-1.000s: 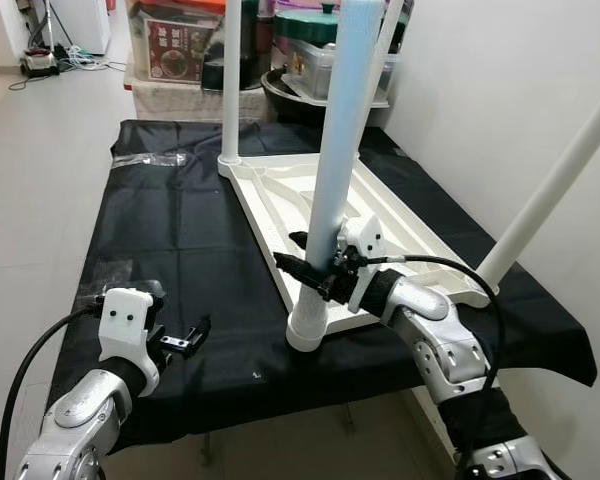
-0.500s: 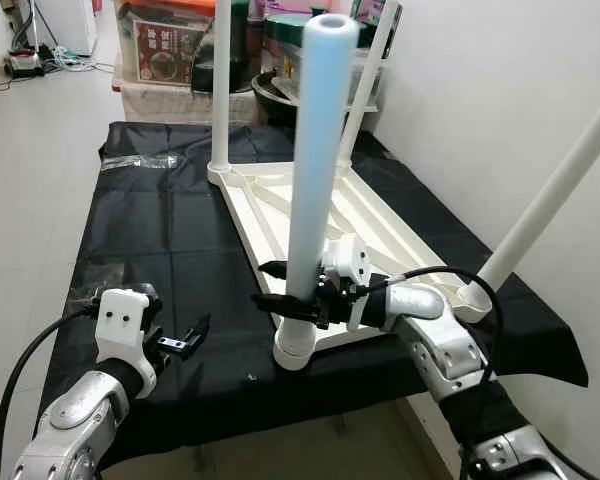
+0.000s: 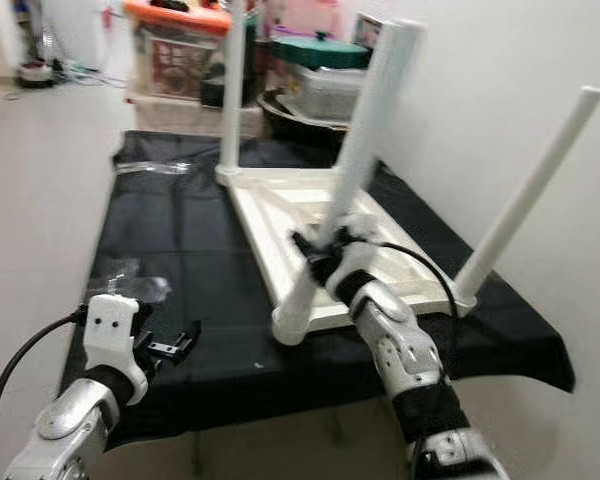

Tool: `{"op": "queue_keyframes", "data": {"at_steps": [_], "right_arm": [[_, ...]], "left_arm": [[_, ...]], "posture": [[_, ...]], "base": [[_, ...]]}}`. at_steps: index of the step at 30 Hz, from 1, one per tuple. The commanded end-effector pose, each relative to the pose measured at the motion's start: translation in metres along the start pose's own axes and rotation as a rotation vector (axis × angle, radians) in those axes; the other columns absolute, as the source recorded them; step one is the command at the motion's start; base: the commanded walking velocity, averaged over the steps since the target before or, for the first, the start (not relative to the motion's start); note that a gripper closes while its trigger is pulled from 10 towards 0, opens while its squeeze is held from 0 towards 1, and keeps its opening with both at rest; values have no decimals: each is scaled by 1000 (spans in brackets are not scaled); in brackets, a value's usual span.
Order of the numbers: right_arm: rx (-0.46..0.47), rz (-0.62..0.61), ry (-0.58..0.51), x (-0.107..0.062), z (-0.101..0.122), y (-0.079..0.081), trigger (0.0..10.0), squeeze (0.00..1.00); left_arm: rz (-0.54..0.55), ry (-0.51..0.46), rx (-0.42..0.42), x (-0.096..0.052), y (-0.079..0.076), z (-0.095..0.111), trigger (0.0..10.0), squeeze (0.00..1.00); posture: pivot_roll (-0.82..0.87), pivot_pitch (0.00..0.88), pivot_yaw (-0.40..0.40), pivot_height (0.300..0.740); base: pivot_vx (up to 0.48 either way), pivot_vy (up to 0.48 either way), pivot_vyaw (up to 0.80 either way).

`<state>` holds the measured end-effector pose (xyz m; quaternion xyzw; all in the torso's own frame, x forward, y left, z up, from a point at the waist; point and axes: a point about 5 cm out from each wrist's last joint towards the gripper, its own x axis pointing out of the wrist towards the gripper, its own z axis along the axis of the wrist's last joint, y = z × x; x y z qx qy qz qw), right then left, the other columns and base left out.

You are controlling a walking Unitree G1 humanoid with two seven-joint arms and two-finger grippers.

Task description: Building children table

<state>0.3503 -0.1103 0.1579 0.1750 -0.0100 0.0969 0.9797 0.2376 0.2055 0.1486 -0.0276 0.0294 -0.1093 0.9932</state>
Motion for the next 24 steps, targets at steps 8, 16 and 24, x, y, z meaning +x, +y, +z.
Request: {"op": "queue_keyframes", "data": {"at_steps": [8, 16, 24], "right_arm": [[-100, -123, 19, -27, -15, -12, 10000, 0], [30, 158, -22, -4, 16, 19, 10000, 0], [133, 517, -62, -2, 66, 46, 10000, 0]], "left_arm": [[-28, 23, -7, 7, -3, -3, 10000, 0], [-61, -5, -12, 10, -7, 2, 10000, 0], [-157, -36, -6, 9, -12, 12, 10000, 0]], "posture": [[147, 0, -153, 740], [140, 0, -152, 740], [135, 0, -150, 740]], "base": [[0, 0, 0], [0, 0, 0], [0, 0, 0]]}}
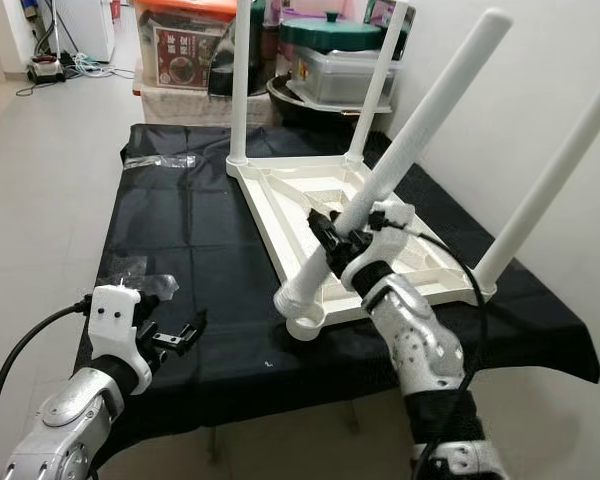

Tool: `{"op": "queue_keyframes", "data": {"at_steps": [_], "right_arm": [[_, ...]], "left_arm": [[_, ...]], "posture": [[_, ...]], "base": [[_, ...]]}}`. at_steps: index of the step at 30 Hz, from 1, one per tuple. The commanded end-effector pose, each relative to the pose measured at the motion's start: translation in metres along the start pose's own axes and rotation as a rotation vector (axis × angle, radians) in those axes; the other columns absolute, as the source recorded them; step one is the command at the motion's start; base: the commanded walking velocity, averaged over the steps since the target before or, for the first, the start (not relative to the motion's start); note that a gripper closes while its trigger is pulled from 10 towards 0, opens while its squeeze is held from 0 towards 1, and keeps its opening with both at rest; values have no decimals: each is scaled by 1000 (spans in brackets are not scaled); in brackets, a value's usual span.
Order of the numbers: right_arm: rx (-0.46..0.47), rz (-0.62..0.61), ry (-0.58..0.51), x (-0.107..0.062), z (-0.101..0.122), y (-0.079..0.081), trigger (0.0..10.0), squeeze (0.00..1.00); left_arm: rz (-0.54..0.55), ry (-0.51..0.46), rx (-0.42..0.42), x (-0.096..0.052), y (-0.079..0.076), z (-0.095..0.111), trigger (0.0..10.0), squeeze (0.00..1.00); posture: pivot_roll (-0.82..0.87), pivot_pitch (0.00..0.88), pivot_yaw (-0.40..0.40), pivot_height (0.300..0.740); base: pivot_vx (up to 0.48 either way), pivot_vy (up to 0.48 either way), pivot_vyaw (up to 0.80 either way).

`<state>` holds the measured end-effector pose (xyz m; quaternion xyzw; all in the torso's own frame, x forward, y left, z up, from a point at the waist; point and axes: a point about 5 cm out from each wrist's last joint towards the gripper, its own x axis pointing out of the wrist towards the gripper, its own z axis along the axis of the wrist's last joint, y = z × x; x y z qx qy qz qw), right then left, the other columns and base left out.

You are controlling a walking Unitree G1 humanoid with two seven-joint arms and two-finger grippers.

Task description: Building children table

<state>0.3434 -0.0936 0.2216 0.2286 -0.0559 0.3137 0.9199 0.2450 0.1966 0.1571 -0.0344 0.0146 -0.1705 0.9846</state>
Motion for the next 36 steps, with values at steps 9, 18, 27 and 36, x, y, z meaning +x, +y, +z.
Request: {"op": "queue_keyframes", "data": {"at_steps": [9, 18, 27, 36], "right_arm": [[-16, 484, 44, 6, 31, 37, 10000, 0], [32, 834, 149, 9, 11, 84, 10000, 0], [161, 1082, 147, 14, 17, 120, 10000, 0], [257, 1233, 102, 12, 30, 140, 10000, 0]], "left_arm": [[-229, -55, 31, -6, -12, 24, 10000, 0], [-560, -5, 69, -5, -31, 37, 10000, 0], [-785, 90, 97, 0, -43, 36, 10000, 0], [-841, 134, 91, 0, -46, 30, 10000, 0]], "posture": [[152, 0, -159, 740], [158, 0, -144, 740], [161, 0, -139, 740], [154, 0, -138, 740]], "base": [[0, 0, 0], [0, 0, 0], [0, 0, 0], [0, 0, 0]]}}
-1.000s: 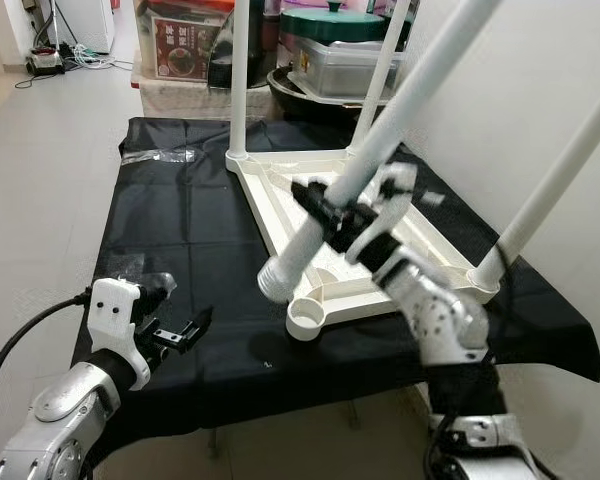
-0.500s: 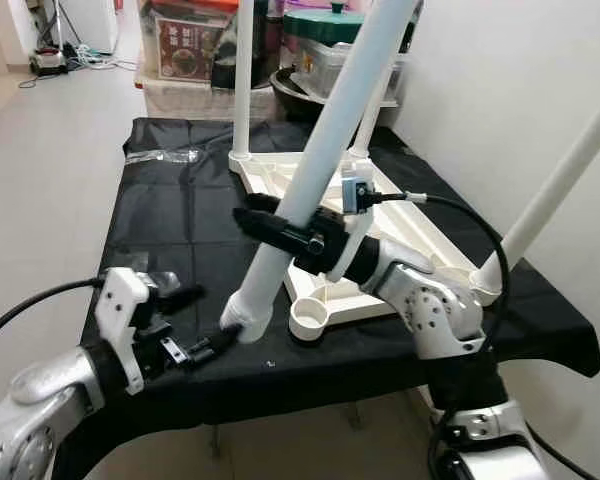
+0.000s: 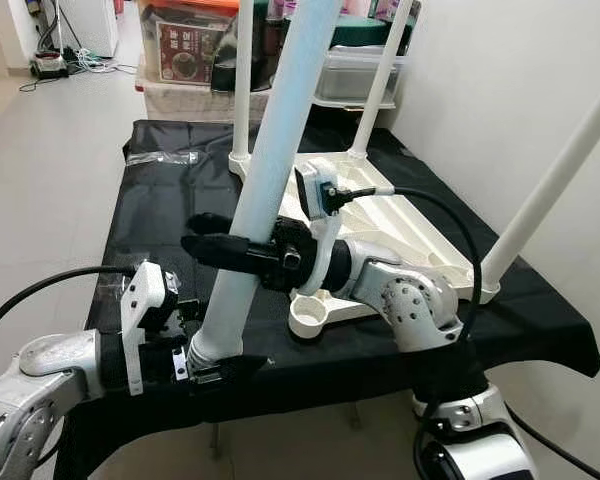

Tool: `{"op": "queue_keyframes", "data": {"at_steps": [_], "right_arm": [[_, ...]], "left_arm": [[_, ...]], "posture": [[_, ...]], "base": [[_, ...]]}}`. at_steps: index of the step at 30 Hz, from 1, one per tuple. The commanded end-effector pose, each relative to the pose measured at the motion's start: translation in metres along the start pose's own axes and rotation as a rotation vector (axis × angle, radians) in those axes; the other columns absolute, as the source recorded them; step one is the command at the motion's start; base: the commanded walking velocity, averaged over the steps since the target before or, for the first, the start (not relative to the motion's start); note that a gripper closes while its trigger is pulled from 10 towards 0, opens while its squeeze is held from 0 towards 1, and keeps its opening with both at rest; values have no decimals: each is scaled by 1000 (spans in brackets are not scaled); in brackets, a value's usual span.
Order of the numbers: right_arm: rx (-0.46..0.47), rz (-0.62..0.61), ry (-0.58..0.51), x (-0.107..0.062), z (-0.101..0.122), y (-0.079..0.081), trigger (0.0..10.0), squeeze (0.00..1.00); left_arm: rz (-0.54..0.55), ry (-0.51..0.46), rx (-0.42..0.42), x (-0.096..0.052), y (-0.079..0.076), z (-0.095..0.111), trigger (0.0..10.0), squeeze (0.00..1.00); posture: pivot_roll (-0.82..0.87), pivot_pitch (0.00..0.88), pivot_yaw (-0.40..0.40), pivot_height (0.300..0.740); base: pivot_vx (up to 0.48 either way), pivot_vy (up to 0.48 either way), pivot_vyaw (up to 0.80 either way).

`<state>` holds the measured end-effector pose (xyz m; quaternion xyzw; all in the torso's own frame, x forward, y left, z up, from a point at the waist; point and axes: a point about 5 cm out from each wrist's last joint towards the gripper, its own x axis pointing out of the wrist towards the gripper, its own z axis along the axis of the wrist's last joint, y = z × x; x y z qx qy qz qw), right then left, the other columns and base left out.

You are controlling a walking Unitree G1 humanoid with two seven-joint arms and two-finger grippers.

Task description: Building children table

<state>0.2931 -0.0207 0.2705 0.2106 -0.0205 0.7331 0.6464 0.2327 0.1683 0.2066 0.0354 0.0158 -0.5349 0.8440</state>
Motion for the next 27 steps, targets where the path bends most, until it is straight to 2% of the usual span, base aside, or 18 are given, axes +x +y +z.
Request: {"op": "queue_keyframes", "data": {"at_steps": [1, 7, 13, 14, 15, 16, 17, 27], "right_arm": [[-6, 295, -139, 31, 22, 29, 10000, 0], [12, 348, -183, 29, 28, 32, 10000, 0], [25, 382, -213, 30, 31, 37, 10000, 0], [29, 400, -222, 30, 32, 39, 10000, 0], [32, 415, -225, 30, 31, 42, 10000, 0], [32, 415, -225, 30, 31, 42, 10000, 0], [33, 427, -223, 30, 30, 43, 10000, 0], [29, 416, -218, 32, 27, 45, 10000, 0]], "left_arm": [[-69, 43, -73, 13, -9, -14, 10000, 0], [-67, -23, -103, 11, -12, -6, 10000, 0], [-74, -38, -112, 12, -14, -7, 10000, 0], [-84, -51, -122, 13, -15, -7, 4588, 0], [-97, -60, -132, 14, -16, -8, 1176, 0], [-97, -60, -132, 14, -16, -8, 1176, 0], [-116, -59, -137, 15, -18, -8, 0, 0], [-158, -49, -137, 16, -25, -11, 0, 0]], "posture": [[156, 0, -141, 740], [164, 0, -150, 740], [164, 0, -150, 740], [163, 0, -151, 740], [162, 0, -149, 740], [162, 0, -149, 740], [162, 0, -149, 740], [156, 0, -143, 740]], "base": [[0, 0, 0], [0, 0, 0], [0, 0, 0], [0, 0, 0], [0, 0, 0], [0, 0, 0], [0, 0, 0], [0, 0, 0]]}}
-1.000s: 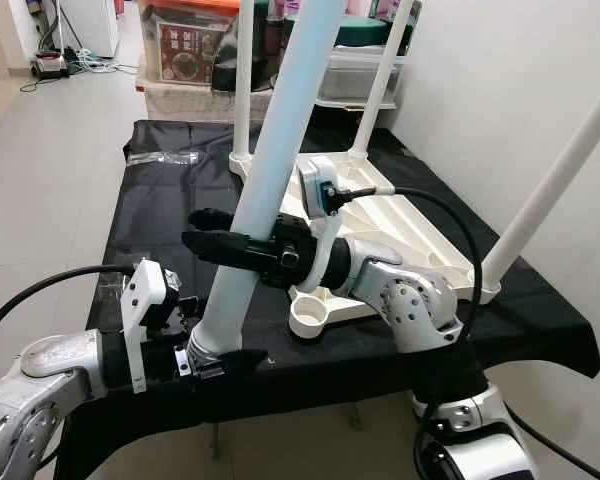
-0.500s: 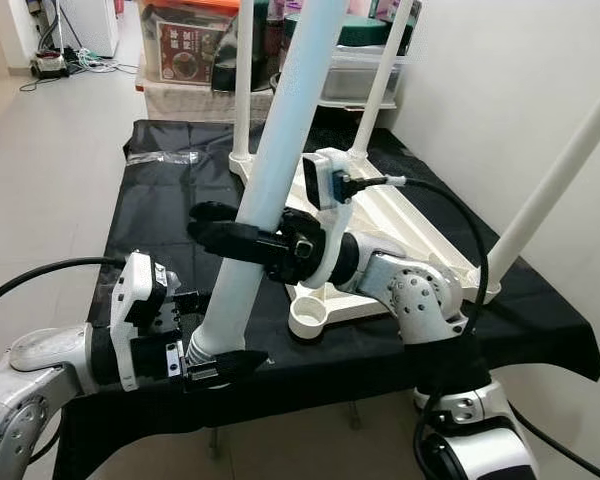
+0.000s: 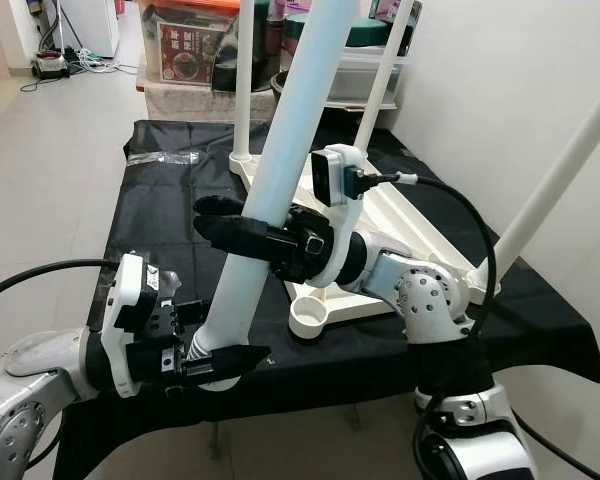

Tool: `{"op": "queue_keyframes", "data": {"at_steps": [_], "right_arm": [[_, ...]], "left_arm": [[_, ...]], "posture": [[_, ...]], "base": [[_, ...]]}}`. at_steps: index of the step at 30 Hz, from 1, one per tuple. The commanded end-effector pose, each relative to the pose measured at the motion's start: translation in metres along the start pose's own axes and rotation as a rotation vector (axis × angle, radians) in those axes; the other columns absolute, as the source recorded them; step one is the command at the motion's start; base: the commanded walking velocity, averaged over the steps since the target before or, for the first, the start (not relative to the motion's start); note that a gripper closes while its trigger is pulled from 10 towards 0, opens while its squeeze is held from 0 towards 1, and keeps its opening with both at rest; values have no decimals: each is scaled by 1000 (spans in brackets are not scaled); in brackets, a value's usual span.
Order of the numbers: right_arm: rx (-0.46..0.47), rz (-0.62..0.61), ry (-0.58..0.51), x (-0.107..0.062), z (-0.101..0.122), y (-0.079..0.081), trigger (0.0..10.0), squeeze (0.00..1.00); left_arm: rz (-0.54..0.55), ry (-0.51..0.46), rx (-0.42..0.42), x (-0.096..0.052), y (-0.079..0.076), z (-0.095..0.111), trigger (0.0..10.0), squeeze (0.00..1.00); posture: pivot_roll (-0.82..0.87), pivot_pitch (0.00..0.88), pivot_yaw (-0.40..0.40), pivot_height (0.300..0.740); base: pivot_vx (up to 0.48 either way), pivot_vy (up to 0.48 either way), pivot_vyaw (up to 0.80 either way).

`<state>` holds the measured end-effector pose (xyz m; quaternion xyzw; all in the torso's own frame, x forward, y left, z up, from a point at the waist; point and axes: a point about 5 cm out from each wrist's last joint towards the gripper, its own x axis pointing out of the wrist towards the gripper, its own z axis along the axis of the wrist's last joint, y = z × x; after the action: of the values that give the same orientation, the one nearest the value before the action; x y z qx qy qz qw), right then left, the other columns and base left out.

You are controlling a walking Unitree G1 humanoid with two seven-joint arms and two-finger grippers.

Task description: Building children table

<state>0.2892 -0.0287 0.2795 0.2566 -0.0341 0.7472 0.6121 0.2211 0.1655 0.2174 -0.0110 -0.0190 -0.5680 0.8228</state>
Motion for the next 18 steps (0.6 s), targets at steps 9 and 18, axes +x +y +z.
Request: {"op": "queue_keyframes", "data": {"at_steps": [9, 18], "right_arm": [[-29, 189, -109, 36, 10, 24, 10000, 1000], [-97, -211, -139, 20, 18, -2, 10000, 0]], "left_arm": [[-19, 64, -75, 20, -7, -25, 0, 0], [247, 179, 96, 18, 20, -29, 10000, 0]], "posture": [[152, 0, -143, 740], [136, 0, -144, 740]], "base": [[0, 0, 0], [0, 0, 0]]}}
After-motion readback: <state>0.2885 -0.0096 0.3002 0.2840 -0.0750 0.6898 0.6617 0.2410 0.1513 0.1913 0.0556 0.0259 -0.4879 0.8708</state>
